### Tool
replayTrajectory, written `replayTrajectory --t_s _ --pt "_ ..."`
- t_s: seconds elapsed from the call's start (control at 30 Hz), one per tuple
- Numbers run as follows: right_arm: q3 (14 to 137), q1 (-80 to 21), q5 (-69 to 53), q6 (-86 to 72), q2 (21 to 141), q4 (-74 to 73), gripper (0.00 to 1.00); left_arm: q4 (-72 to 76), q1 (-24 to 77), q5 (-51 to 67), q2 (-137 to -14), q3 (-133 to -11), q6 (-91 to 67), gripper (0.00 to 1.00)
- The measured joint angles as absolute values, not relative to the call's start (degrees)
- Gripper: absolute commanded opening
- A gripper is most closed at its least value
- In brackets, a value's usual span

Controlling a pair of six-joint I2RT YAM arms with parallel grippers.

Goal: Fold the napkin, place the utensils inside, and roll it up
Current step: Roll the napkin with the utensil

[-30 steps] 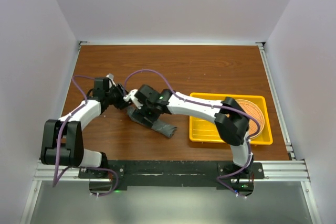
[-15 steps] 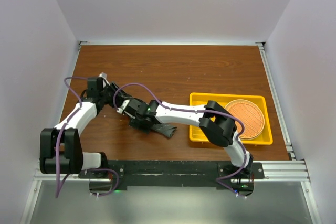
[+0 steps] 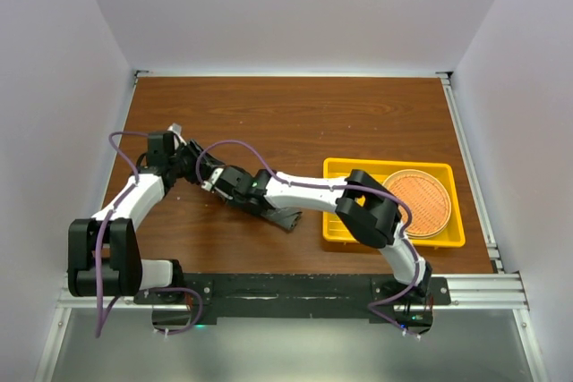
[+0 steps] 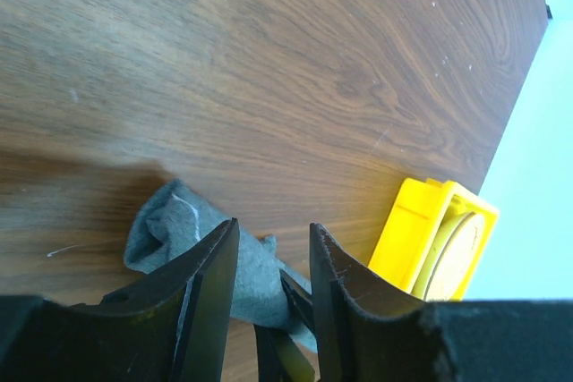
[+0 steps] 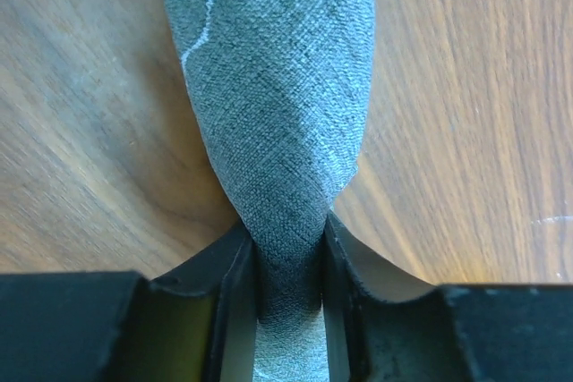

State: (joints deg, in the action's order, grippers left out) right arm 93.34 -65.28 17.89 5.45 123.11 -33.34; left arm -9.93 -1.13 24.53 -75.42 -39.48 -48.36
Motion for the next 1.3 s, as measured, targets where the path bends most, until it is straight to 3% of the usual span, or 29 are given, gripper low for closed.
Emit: replayTrajectory --t_s 0.13,0.4,0.7,1.1,1.3 --pt "94.1 -61.3 8.3 3.4 122.8 -33.8 0.25 -7.0 -1.4 27.3 -76.4 -39.5 -48.4 0.41" --pt "95.5 -44.8 -24.8 -6.1 124.2 -34.8 0.23 3.7 0.1 36.6 -80.4 -38.6 -50.2 0.41" --pt "85.0 -37.2 -49.9 -21.5 126.5 -22.1 0.24 14.7 9.9 40.2 -86.3 -38.6 -55.9 0.4" --pt "82.0 -36.4 -56.1 -33.1 127.5 -10.8 0.28 25.3 10.3 39.3 -94.5 -34.3 -59.1 0.38" --pt "82.1 -36.3 -53.8 -30.6 128.5 -13.7 0.47 29.6 10.4 38.9 -98.6 -32.3 -58.5 0.36"
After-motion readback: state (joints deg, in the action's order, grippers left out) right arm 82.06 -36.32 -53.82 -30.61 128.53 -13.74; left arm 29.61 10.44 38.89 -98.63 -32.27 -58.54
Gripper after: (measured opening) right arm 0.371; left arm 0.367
